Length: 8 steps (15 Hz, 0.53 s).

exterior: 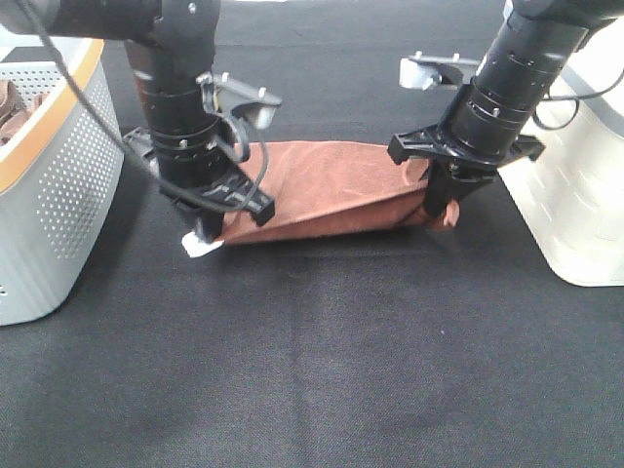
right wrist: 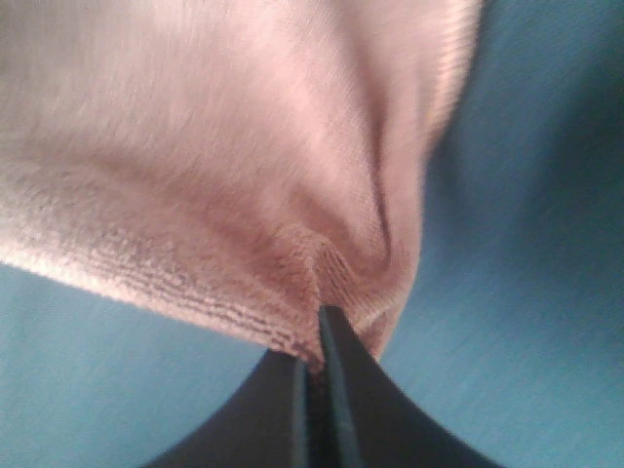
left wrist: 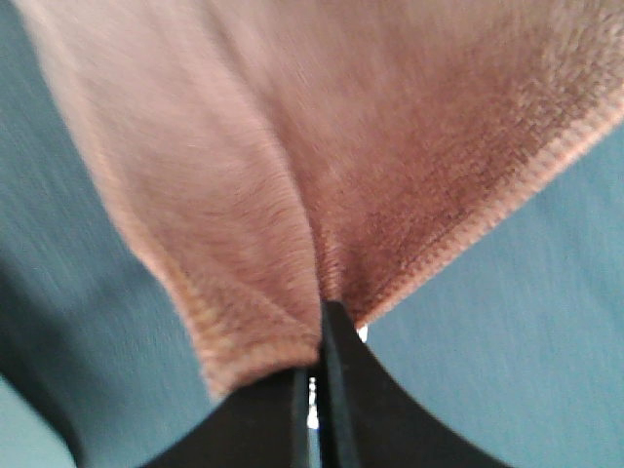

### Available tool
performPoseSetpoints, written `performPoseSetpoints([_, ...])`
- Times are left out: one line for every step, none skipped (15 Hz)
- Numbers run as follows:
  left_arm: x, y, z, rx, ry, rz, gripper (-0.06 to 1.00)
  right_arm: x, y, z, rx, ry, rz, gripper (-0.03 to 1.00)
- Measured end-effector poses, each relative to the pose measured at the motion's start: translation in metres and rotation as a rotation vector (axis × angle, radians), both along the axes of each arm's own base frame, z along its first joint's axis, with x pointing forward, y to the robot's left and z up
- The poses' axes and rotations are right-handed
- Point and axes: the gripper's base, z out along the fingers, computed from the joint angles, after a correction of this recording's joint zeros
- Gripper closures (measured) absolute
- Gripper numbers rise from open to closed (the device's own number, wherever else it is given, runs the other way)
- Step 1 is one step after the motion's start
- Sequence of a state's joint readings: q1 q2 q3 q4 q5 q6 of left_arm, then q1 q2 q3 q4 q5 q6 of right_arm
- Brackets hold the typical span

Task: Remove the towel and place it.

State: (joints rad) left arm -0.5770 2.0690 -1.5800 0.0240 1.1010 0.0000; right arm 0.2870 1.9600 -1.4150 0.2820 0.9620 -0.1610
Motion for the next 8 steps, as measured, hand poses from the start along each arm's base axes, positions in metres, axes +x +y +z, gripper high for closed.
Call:
performPoseSetpoints([-0.005,0.002,-0.005,0.011,0.031,0.003,0.94,-0.003,0.001,0.0,0.009,0.031,0.002,0.97])
performPoseSetpoints([-0.01,0.004,-0.012,0.015,0.063,0.009,0.94,-0.005,0.001,0.0,0.011,0.055,0.004,0.97])
performPoseSetpoints([-0.015,0.007,-0.016,0.027,0.081,0.009,0.94,-0.009,0.002,-0.001,0.017,0.09,0.006,0.97])
performPoseSetpoints([-0.024,0.011,-0.018,0.021,0.103,0.018,0.94,-0.013,0.003,-0.001,0.023,0.133,0.013,0.97])
performPoseSetpoints([-0.03,0.014,-0.018,0.019,0.113,0.022,0.94,-0.017,0.003,-0.003,0.025,0.167,0.016,0.97])
performPoseSetpoints([-0.036,0.016,-0.017,0.011,0.129,0.029,0.94,-0.022,0.002,-0.007,0.025,0.198,0.017,0.97])
performPoseSetpoints([-0.041,0.017,-0.019,0.004,0.15,0.038,0.94,-0.029,0.001,-0.014,0.021,0.24,0.014,0.97])
performPoseSetpoints([-0.048,0.019,-0.023,-0.002,0.179,0.051,0.94,-0.034,0.0,-0.02,0.018,0.266,0.012,0.97])
